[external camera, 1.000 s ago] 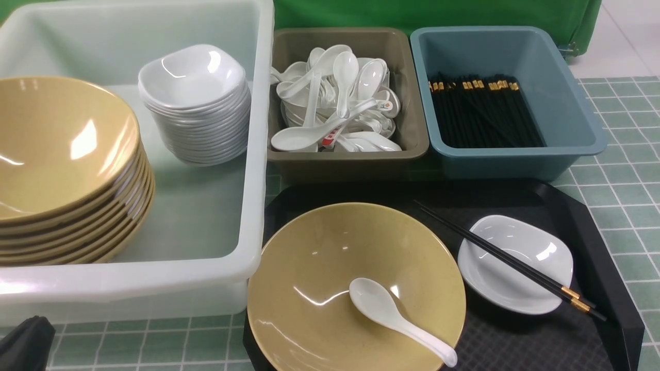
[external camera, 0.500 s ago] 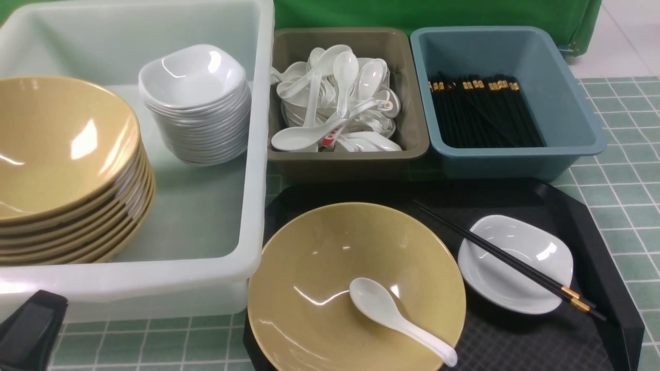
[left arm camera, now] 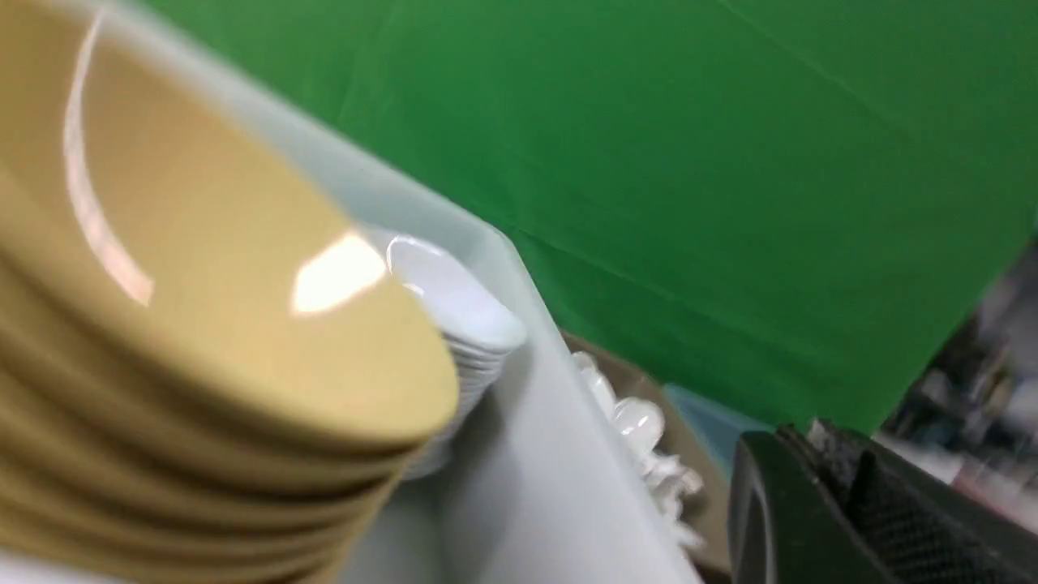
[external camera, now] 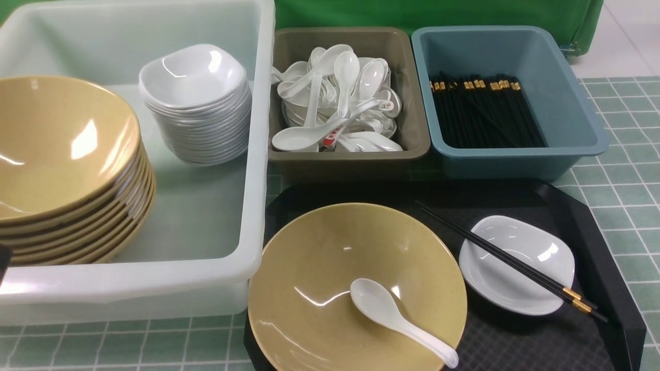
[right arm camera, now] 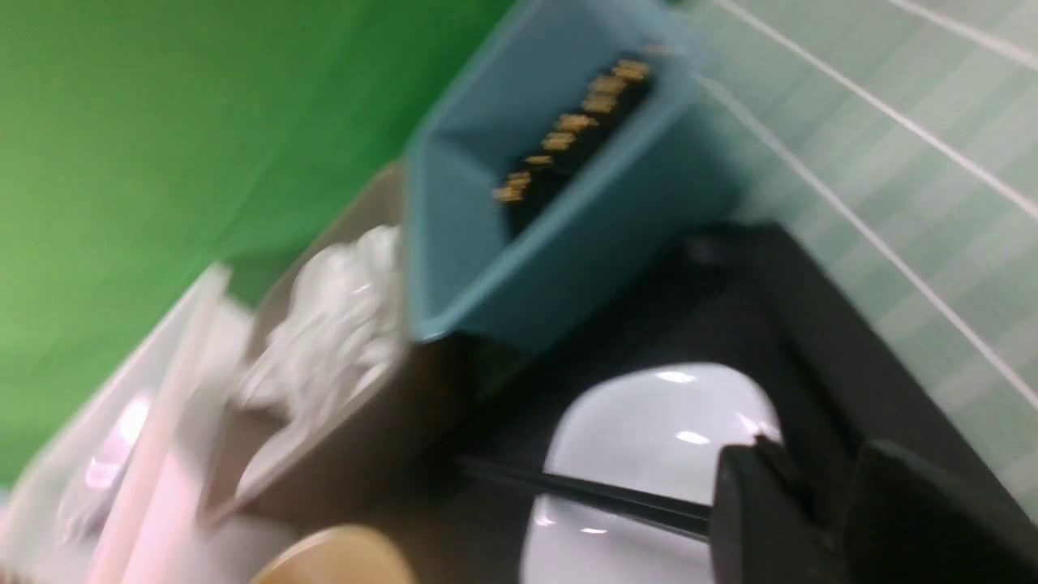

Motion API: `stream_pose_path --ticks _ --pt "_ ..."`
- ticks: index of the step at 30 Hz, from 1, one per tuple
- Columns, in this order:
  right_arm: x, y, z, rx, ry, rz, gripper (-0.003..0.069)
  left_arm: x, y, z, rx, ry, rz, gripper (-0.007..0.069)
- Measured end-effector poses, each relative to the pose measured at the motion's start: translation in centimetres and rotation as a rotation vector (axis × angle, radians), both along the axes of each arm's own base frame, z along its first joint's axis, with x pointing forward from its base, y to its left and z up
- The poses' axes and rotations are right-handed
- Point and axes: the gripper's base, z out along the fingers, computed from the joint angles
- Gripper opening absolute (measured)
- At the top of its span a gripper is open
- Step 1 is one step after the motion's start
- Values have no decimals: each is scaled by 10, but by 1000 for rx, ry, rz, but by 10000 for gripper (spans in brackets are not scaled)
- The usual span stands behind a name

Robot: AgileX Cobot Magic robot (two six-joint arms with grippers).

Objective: On blue table put chopsticks spoon bowls plates into blue grey white boxes.
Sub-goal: 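Move the grippers toward the tableware on the black tray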

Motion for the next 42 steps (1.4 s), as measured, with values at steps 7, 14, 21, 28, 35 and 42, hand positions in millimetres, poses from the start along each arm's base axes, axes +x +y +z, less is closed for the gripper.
stream_pose_path --ticks 7,14,21,28,35,42 --pt "26 9 100 -534 75 251 36 54 -3 45 354 523 -142 -13" --pt "79 18 135 -814 377 552 36 96 -16 64 538 767 -382 -13" --pt "133 43 122 -941 571 896 36 124 -85 68 753 745 -743 -13" --pt "193 82 77 -1019 705 1104 106 144 -151 62 881 724 -947 -13" --pt "243 94 30 -1067 769 1104 409 159 -171 42 923 755 -989 -13" --pt "269 100 -7 -1086 838 1132 510 164 -174 37 924 760 -986 -13"
